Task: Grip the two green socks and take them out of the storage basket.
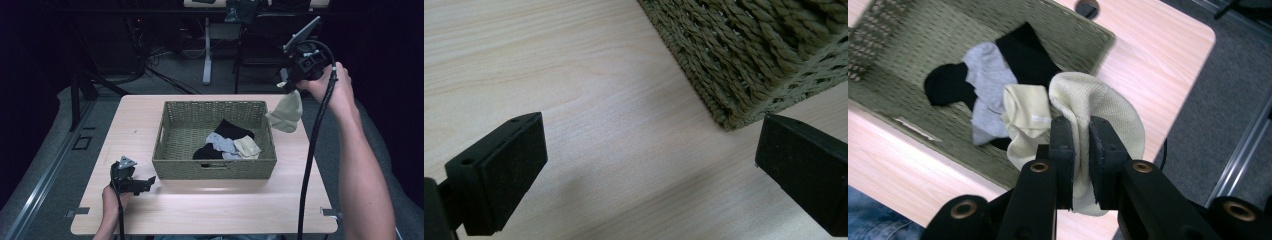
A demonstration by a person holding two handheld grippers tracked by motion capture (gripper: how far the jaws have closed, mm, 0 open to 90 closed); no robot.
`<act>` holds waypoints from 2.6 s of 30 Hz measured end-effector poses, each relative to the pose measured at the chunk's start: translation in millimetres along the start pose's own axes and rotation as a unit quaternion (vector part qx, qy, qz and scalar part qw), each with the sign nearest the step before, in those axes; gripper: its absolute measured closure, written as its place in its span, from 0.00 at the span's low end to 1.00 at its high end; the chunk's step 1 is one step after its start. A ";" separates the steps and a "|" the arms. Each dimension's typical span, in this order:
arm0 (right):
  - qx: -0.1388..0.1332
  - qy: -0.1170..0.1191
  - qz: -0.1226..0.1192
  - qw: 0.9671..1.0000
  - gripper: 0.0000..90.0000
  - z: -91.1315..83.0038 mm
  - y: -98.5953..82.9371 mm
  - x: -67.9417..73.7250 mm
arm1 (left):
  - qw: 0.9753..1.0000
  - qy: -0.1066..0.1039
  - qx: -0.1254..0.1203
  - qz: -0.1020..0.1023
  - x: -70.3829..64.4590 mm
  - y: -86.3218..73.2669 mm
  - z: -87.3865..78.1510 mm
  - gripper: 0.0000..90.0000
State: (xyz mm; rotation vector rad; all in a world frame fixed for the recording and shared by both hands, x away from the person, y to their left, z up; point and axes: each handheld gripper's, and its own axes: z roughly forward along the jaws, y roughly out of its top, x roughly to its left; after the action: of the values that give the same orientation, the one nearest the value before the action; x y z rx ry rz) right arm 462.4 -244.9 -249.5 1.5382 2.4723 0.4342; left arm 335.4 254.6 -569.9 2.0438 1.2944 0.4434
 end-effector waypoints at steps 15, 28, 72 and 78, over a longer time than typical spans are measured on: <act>0.048 -0.026 0.052 0.997 0.91 104.3 -60.3 -45.5 | 1.000 0.002 0.002 0.000 1.4 -0.1 1.1 0.00; 0.084 -0.004 0.094 0.992 0.57 239.2 -94.6 -56.3 | 1.000 0.008 0.000 -0.006 2.3 -1.1 -0.6 0.00; 0.021 0.044 -0.073 0.996 0.00 157.3 2.9 69.1 | 1.000 0.006 -0.006 -0.009 4.7 -1.7 -2.0 0.00; 0.027 0.046 -0.070 0.996 0.00 174.5 6.2 75.0 | 1.000 0.004 -0.006 -0.008 4.1 -1.2 -2.2 0.00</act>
State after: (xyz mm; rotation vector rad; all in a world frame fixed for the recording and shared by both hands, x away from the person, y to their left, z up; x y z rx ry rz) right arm 490.1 -150.1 -411.8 1.3832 2.6622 0.4259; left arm 335.2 259.3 -569.4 2.0227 1.3079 0.4523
